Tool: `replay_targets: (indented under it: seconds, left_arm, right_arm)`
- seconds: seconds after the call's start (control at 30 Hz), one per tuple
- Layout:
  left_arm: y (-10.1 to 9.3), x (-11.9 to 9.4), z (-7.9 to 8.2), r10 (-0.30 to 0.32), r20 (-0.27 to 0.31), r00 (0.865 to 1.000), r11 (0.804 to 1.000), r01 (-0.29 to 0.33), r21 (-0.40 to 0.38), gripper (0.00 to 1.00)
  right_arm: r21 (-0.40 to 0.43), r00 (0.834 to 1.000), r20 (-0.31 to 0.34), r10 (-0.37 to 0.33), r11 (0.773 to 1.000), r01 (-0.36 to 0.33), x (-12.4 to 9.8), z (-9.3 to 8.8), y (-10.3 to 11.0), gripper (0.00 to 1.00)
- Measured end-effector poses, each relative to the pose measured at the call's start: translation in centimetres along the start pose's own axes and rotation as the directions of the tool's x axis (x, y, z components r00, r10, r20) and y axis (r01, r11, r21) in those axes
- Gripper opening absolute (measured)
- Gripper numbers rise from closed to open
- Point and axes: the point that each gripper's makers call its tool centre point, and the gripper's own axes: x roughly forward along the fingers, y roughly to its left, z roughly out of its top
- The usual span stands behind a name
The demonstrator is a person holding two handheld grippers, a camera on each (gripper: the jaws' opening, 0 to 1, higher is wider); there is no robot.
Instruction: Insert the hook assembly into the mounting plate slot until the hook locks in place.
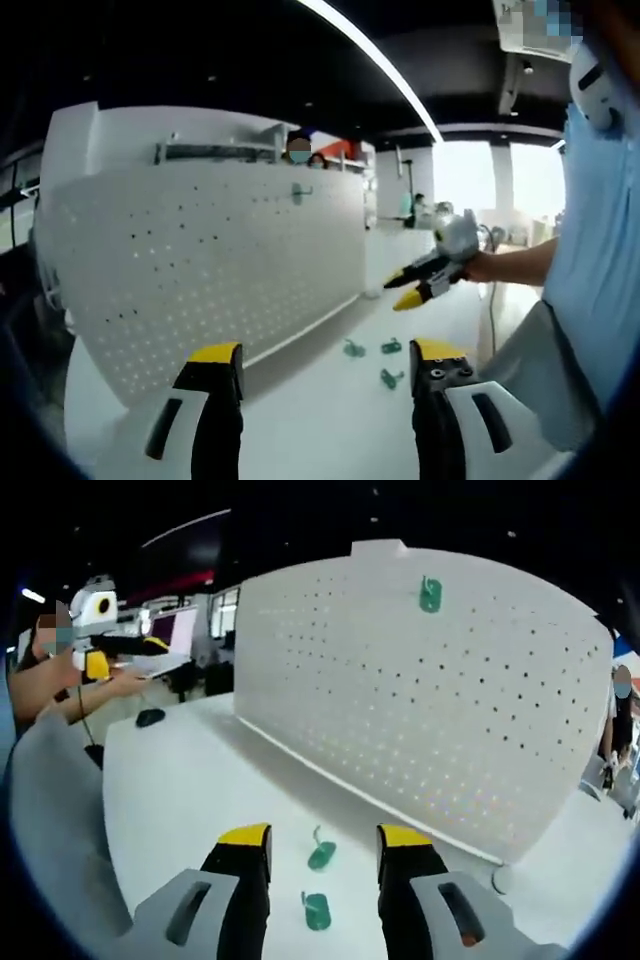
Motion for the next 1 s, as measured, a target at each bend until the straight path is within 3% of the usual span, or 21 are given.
replay_targets:
  seconds: [0.33,0.53,1.0]
  left_arm:
    - [-0.1,0.1,-0.6,-0.002,-0.007,1.0,1.0,0.002,-0.012,0.69]
    - [-0.1,0.3,-0.7,-0.008,-0.009,1.0,1.0,0.008,-0.014,0.69]
    - [-0.3,0.5,-0.7,-0.018,-0.007,1.0,1.0,0.018,-0.014,0.68]
  right_arm:
    - [0.019,0.992,-0.111,0.059,0.998,-0.057,0.8,-2.6,1.2,0.36]
    - [0.036,0.977,-0.191,0.097,0.995,-0.092,1.0,-4.3,1.9,0.32]
    - [0.0,0.953,-0.286,0.103,0.994,-0.107,1.1,-6.2,2.2,0.25]
